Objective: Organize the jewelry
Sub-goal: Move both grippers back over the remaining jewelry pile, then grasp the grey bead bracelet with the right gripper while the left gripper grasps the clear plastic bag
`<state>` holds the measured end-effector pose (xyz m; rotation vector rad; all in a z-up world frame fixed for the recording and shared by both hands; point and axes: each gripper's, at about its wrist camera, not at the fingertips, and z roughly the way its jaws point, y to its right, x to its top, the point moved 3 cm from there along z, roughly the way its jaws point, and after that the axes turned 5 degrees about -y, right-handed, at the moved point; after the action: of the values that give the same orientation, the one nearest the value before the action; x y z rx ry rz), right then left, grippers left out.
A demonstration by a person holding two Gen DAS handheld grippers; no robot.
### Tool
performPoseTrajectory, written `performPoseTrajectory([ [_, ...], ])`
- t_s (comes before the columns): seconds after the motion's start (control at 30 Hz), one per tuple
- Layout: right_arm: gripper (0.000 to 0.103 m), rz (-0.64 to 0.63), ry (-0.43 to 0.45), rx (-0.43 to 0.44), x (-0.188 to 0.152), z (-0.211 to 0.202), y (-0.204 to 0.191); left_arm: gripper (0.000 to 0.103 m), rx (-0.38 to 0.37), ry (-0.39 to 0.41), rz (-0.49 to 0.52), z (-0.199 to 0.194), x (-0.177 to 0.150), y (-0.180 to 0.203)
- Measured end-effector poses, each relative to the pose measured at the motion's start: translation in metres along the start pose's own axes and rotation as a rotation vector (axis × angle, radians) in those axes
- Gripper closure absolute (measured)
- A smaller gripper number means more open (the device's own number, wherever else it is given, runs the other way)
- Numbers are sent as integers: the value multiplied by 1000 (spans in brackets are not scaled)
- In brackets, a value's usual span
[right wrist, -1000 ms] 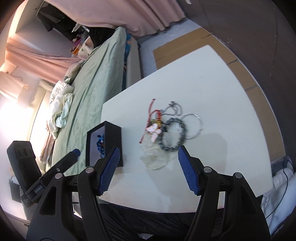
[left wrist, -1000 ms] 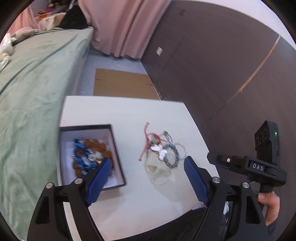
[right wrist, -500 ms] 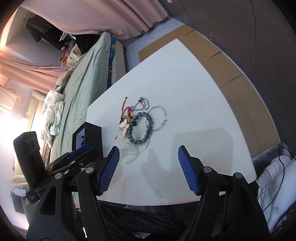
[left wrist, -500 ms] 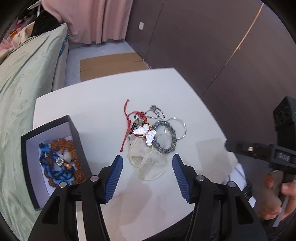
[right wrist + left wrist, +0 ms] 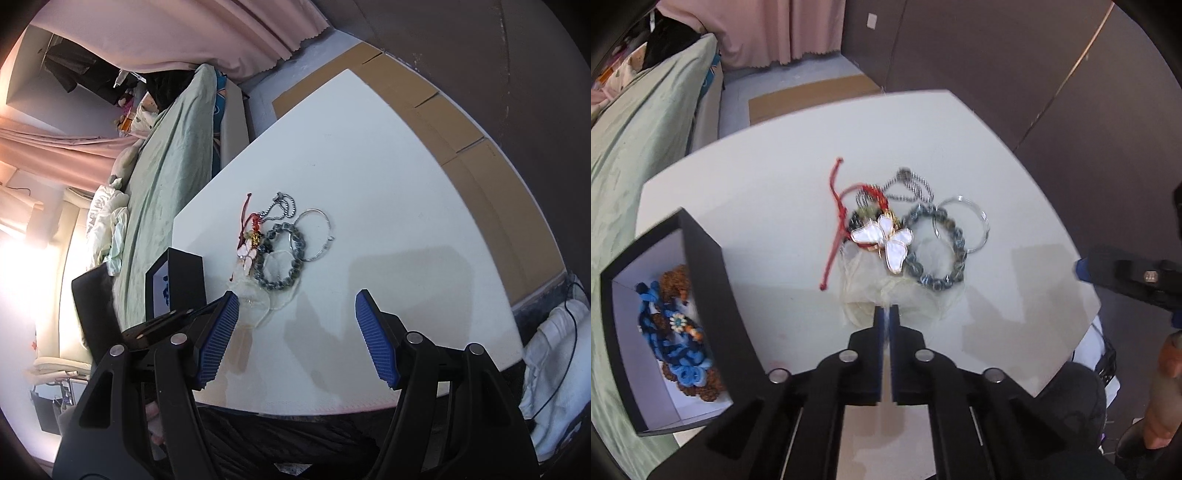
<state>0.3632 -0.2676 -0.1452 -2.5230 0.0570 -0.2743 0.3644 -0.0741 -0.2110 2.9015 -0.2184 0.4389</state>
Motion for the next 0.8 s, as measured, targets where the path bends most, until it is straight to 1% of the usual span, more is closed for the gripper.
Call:
performPoseTrajectory([
  [0.17, 37, 4, -21, 2, 8, 15, -7, 103, -19, 62, -20, -30, 5, -9],
  [0.23, 46, 9, -34, 4, 10, 22, -7, 103, -23, 82, -25, -41, 7, -12],
  [0.27, 49, 14, -44, 7, 11, 26, -7, 103, -24, 89, -24, -46, 7, -13],
  [0.33, 59, 26, -69, 17, 12, 36, -7, 103, -31, 106, -20, -57, 9, -13],
  [0.43, 65, 43, -95, 15, 13, 48, -4, 103, -42, 134, -19, -72, 9, -12],
  [0.5, 68, 51, -108, 5, 14, 56, -2, 103, -48, 144, -19, -77, 10, -10],
  [0.6, 68, 52, -117, -21, 15, 64, -4, 103, -52, 147, -17, -81, 10, -10],
  [0.73, 69, 27, -124, -69, 22, 74, -11, 100, -70, 107, -25, -72, 10, -9],
  [0.77, 69, 21, -131, -87, 24, 78, -12, 90, -67, 96, -24, -69, 10, -8],
  [0.8, 69, 19, -137, -100, 24, 82, -12, 66, -63, 94, -22, -67, 10, -7],
])
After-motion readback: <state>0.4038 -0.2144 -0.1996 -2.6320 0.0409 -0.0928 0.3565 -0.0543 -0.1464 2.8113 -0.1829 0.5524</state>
